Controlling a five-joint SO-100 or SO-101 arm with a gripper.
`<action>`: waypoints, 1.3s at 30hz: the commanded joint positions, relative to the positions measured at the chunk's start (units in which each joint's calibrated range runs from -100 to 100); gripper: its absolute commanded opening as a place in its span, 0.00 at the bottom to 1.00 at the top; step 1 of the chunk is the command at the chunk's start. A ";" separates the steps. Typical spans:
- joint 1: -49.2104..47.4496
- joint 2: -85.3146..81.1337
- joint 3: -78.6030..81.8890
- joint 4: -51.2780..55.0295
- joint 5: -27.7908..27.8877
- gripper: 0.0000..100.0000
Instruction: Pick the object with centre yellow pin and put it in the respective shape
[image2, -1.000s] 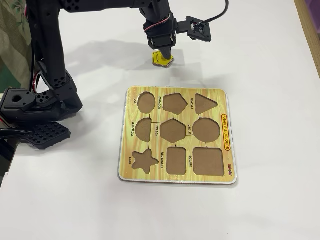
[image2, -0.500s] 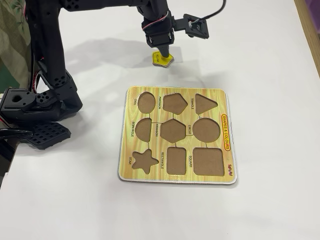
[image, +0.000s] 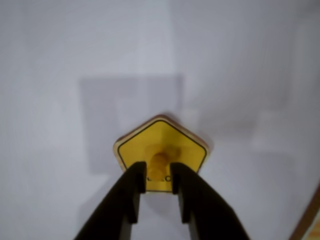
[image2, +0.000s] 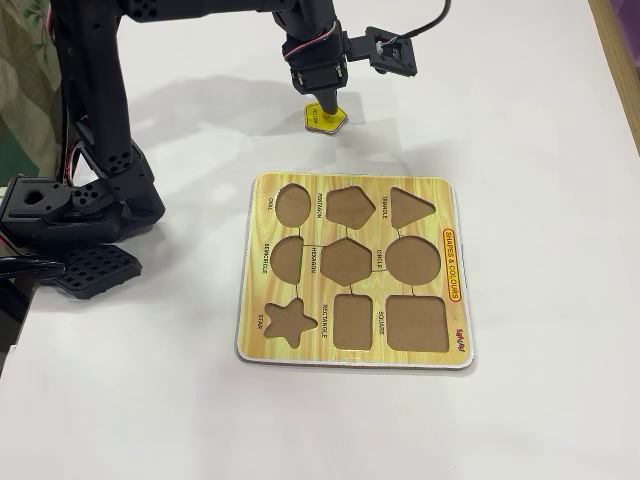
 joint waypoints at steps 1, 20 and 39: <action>0.42 -2.39 -0.27 -0.62 0.15 0.07; 0.13 0.29 -0.27 -0.54 0.20 0.06; 0.03 0.13 2.61 -0.02 0.20 0.06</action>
